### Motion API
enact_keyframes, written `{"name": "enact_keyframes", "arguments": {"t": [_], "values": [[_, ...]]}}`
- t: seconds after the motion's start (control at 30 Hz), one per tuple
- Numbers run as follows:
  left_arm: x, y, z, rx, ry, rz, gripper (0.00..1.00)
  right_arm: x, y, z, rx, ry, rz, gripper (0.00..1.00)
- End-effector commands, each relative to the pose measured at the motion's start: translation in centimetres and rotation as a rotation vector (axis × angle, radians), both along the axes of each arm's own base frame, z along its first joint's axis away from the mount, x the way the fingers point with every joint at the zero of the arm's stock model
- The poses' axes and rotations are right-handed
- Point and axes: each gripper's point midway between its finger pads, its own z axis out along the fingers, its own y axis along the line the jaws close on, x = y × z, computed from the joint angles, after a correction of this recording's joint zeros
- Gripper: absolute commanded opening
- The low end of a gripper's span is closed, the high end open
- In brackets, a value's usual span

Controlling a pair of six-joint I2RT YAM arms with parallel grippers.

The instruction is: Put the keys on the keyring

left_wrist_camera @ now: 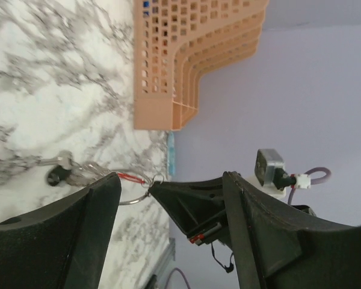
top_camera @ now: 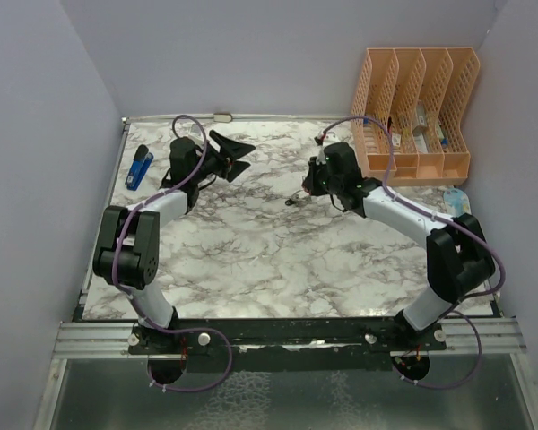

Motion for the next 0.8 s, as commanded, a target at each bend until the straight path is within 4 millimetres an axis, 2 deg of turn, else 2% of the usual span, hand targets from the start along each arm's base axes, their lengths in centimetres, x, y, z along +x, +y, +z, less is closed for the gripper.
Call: {"name": "enact_keyframes", "arguments": {"t": [0.0,0.13,0.17,0.23,0.33,0.4,0.47,0.57,0.77], "values": [[1.5,2.8,0.1,0.156,-0.109,0.097,0.72,-2.7,-0.8,-5.1,-0.001,0.185,0.023,0.01],[2.4,4.2,-1.2,0.272,-0.143,0.139,0.74,-3.4,-1.4,-7.6,0.001,0.230,0.028,0.10],[2.5,4.5,-1.5,0.290,-0.153,0.143,0.77,-3.5,-1.6,-8.0,-0.003,0.236,0.029,0.16],[2.6,5.1,-2.1,0.321,-0.157,0.164,0.84,-3.6,-2.0,-8.7,-0.016,0.244,0.016,0.36],[2.8,5.8,-2.4,0.364,-0.173,0.184,0.87,-3.7,-2.3,-8.8,-0.018,0.241,0.011,0.54],[3.2,6.4,-2.1,0.393,-0.197,0.199,0.92,-3.6,-2.5,-8.1,-0.020,0.225,-0.001,0.77],[3.6,7.4,-1.6,0.434,-0.224,0.221,0.94,-3.2,-2.7,-6.8,-0.023,0.195,-0.011,0.99],[4.0,9.6,-1.2,0.461,-0.239,0.263,0.94,-2.3,-2.9,-4.0,-0.015,0.148,-0.044,0.99],[4.6,14.6,0.1,0.516,-0.280,0.370,0.94,-1.6,-5.9,0.1,-0.030,0.056,-0.214,0.99]]}}
